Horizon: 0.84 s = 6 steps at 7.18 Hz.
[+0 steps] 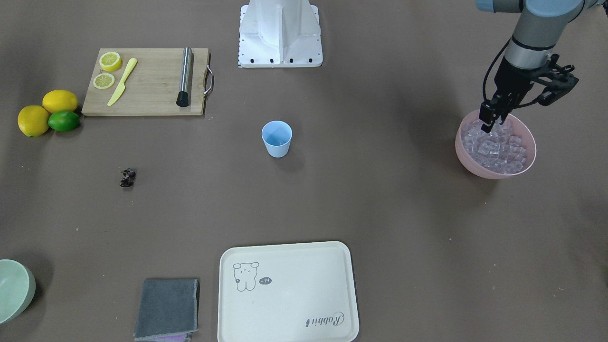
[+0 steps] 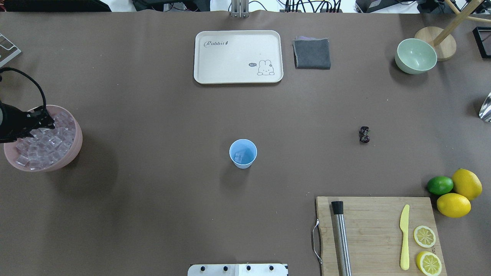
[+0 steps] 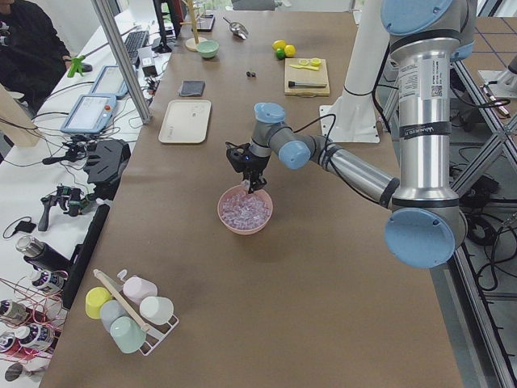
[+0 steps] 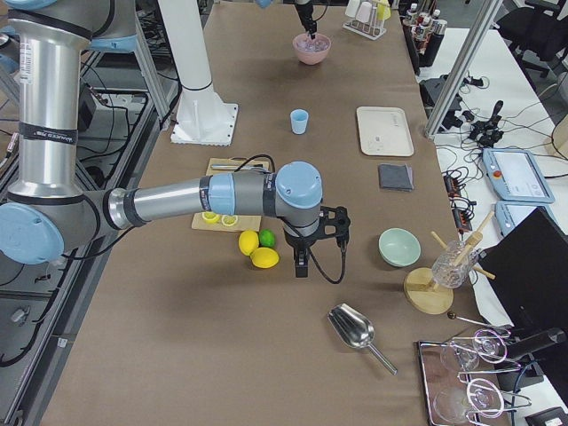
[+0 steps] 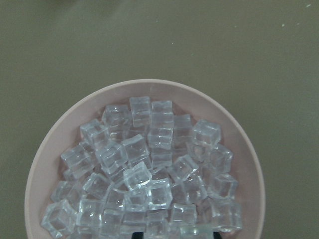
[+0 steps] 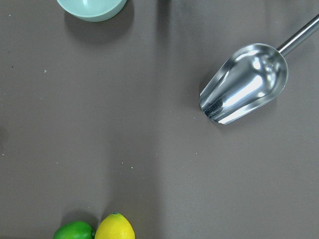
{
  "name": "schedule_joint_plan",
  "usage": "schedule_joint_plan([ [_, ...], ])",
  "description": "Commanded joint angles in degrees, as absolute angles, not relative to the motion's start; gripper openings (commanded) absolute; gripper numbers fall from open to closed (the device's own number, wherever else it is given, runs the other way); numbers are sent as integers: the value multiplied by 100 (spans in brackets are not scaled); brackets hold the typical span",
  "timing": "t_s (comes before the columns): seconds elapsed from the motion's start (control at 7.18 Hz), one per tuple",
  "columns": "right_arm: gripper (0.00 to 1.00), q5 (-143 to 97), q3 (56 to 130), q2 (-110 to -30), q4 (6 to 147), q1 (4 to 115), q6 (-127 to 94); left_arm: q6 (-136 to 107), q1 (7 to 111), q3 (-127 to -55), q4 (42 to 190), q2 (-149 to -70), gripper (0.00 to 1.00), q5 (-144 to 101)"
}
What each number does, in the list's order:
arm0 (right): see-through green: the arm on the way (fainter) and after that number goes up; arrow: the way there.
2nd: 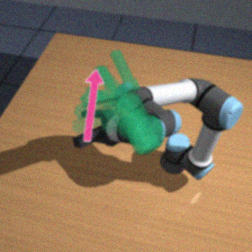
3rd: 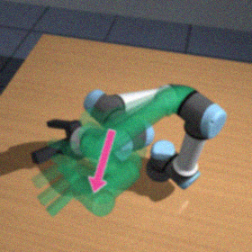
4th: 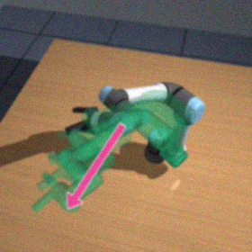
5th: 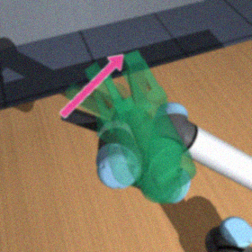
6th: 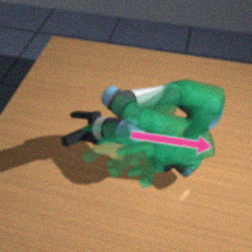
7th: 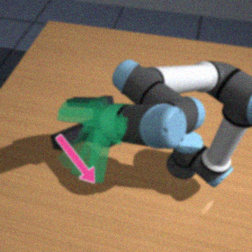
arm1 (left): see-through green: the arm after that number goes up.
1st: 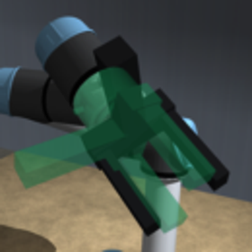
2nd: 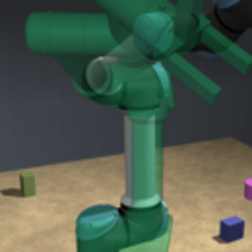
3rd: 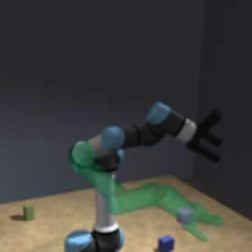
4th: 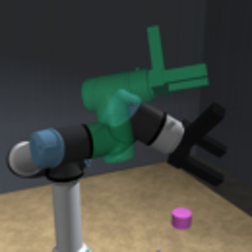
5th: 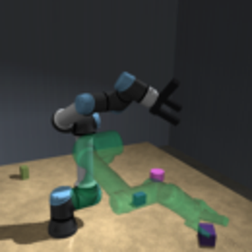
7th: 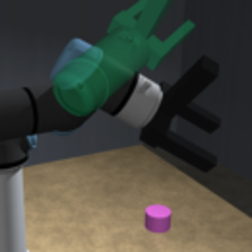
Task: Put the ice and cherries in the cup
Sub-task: 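Carry the second ice cube with the left gripper over the cup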
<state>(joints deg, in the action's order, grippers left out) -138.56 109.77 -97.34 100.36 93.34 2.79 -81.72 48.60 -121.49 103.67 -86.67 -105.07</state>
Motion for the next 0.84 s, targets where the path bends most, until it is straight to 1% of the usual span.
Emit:
schedule_joint_plan([
  [0.0,100,-13869,10934,-9747,10046,9334,273,-7656,4530,-12261,10345,-9785,0,-10328],
  [0.14,100,-13921,10934,-9791,10055,9334,264,-7403,3865,-12130,10319,-10487,0,-9849],
  [0.28,100,-13922,10934,-9791,10072,9334,264,-7392,3432,-11650,10214,-11295,0,-9296],
  [0.42,100,-13913,10925,-9791,10081,9334,264,-7392,2906,-11315,10204,-11799,0,-8933],
  [0.7,100,-13922,10916,-9791,10081,9334,264,-7383,2122,-10682,10213,-12476,0,-8125],
])
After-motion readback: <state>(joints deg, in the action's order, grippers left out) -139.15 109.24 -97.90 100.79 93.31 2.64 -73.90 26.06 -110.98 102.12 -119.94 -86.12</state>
